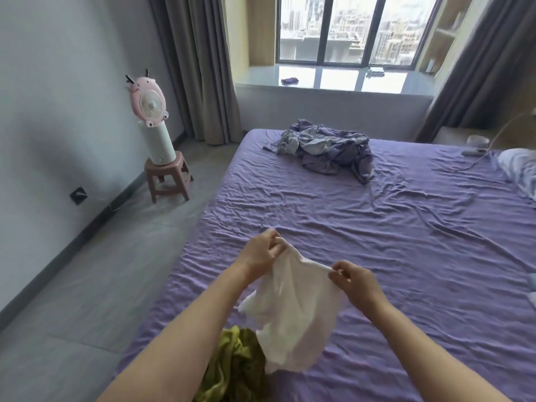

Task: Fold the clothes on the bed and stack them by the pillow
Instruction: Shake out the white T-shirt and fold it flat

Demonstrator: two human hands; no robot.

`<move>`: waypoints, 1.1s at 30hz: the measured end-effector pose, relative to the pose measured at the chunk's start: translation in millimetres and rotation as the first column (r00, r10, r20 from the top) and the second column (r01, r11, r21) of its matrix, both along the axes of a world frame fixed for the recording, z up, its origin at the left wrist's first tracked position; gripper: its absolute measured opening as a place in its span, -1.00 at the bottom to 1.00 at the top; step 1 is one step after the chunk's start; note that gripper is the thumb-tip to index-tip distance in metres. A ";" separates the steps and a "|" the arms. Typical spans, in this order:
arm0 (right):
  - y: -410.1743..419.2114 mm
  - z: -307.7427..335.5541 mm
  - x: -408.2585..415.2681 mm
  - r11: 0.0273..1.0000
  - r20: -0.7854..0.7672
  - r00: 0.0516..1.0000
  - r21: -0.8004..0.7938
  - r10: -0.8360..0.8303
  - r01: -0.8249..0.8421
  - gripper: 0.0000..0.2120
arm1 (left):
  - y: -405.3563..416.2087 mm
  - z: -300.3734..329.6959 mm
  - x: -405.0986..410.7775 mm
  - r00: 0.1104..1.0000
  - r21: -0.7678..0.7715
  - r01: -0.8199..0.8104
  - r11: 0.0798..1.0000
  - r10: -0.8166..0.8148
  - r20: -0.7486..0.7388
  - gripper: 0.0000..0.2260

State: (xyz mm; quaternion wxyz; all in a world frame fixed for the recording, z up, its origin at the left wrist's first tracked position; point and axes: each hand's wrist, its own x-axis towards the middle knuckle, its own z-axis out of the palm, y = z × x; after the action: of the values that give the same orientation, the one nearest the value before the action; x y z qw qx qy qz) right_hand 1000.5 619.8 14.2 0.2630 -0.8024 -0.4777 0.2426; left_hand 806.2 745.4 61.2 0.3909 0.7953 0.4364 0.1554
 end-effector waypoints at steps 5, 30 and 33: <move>-20.7 81.4 20.5 0.970 -0.012 1.000 0.244 -0.018 0.020 -0.95 | -26.7 84.8 51.7 0.984 -0.068 -0.002 0.998 0.014 0.180 -0.79; -163.0 241.2 124.4 0.798 -0.347 0.938 0.562 -0.014 0.220 -0.72 | -232.9 187.4 192.3 0.859 0.101 0.009 0.995 -0.060 0.509 -0.75; -181.8 257.7 129.8 0.813 -0.615 0.775 0.521 0.146 0.260 -0.65 | -258.4 170.4 200.1 0.836 0.271 -0.155 0.950 -0.020 0.549 -0.62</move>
State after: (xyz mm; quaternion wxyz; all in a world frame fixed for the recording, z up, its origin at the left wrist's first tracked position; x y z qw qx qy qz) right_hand 1130.3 438.0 271.8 0.6458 -0.5698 -0.3863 0.3302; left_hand 1006.3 487.0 231.6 0.3657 0.7524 0.3062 0.4543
